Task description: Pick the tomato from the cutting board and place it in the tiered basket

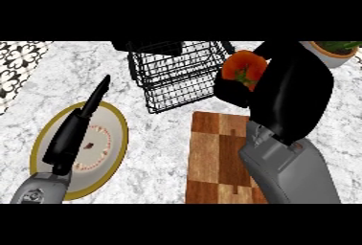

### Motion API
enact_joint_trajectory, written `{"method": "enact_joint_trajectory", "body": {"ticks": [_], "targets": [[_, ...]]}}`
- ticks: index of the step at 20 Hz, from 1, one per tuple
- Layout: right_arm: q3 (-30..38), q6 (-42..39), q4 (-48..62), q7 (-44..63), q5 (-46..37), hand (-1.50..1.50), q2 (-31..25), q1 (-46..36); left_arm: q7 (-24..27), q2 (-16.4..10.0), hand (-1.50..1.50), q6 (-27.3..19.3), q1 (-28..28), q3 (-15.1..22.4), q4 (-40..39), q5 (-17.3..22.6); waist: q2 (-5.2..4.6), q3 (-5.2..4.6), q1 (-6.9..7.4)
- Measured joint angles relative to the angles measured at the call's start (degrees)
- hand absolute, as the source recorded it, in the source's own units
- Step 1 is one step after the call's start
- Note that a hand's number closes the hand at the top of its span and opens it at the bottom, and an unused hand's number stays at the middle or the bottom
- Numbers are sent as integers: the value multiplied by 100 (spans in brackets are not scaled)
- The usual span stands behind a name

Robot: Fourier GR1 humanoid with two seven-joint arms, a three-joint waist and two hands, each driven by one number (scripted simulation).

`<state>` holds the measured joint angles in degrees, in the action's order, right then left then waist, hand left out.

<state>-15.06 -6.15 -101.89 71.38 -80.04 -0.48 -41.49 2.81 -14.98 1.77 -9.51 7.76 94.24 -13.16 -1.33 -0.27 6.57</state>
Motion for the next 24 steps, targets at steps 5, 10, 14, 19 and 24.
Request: {"method": "enact_joint_trajectory", "body": {"ticks": [5,10,14,19,24], "targets": [[672,197,1184,-43,402,150,4,-831,-34,40,0,46,-122,61,-31,-13,-37,6,108],[1291,731,2081,-241,707,-150,6,-1415,27,82,0,64,-195,76,-98,3,-84,15,183],[1628,1387,2761,-552,964,-150,9,-1745,31,136,0,33,-232,125,-117,-45,-115,21,228],[1905,2607,3263,-965,918,-150,15,-2064,-13,170,0,9,-273,130,-162,-78,-107,22,193],[2196,3588,3534,-938,42,-150,21,-2266,-25,156,0,-73,-152,55,-192,-115,-8,12,-44]]}}
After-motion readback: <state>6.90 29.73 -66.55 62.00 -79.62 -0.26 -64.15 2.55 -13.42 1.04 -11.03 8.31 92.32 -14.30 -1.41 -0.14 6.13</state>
